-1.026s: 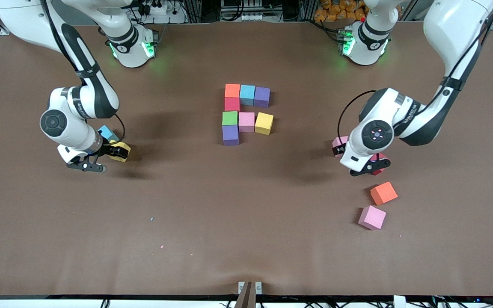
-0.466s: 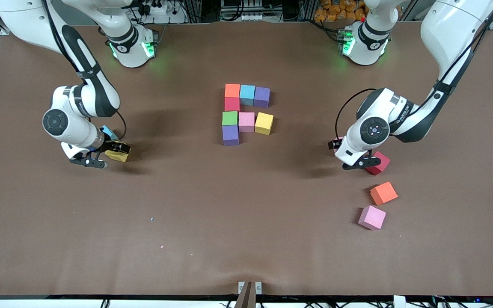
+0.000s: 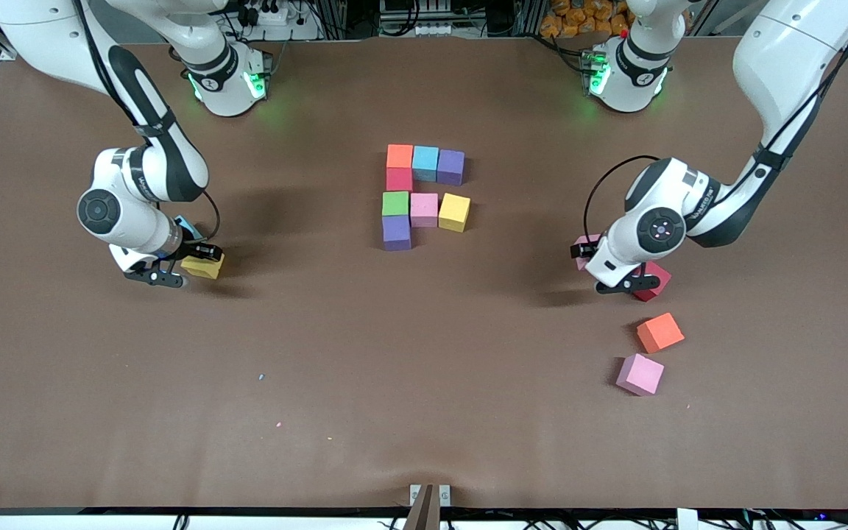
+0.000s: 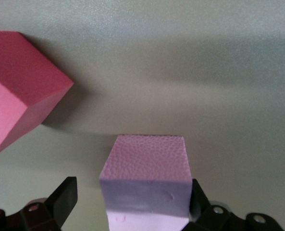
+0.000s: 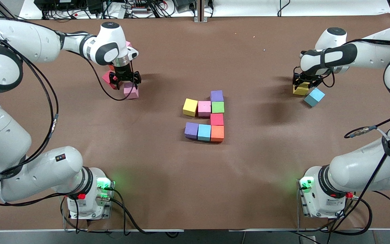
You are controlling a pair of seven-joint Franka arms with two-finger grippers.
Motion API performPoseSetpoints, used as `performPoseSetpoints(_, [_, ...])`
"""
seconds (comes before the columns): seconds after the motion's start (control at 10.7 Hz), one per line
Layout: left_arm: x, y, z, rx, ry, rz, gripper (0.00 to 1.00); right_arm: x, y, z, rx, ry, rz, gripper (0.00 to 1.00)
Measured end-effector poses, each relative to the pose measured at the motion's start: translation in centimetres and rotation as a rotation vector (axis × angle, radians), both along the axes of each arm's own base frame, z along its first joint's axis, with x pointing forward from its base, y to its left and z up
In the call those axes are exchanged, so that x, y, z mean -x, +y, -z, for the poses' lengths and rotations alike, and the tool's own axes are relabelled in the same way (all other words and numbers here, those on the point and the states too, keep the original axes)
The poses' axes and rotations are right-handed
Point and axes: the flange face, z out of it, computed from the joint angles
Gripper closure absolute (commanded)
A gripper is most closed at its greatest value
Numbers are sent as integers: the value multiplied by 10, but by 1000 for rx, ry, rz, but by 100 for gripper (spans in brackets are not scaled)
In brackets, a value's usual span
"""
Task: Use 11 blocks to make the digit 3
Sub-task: 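Grasp the second yellow with the right gripper while the left gripper grasps pink, then carry yellow to the column with the right gripper while the left gripper lifts pink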
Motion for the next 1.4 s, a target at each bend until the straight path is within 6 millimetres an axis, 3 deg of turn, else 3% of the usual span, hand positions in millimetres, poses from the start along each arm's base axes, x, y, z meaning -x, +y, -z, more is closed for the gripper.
performPoseSetpoints(0.19, [1, -2, 7, 15, 6, -1, 49, -14, 22, -13, -13, -34, -41, 93])
performPoseSetpoints(0.28, [1, -2, 9, 18, 8, -2, 66, -27, 43, -28, -24, -39, -79, 93])
performPoseSetpoints(0.47, [-1, -3, 8, 20, 4, -4, 80, -52, 99, -68, -46, 4, -156, 93])
performPoseSetpoints(0.65, [-8, -2, 2, 20, -13, -26, 81, -69, 160, -105, -77, 13, -229, 93])
performPoseSetpoints(0.84, [-22, -2, -11, 13, -46, -88, 81, -74, 221, -116, -94, -10, -303, 93])
performPoseSetpoints(1.21, [-56, -2, -58, -6, -52, -238, 82, -61, 339, -93, -97, -11, -296, 92])
performPoseSetpoints(1.4, [-71, -1, -79, 10, -57, -277, 83, -44, 379, -77, -88, -1, -274, 92])
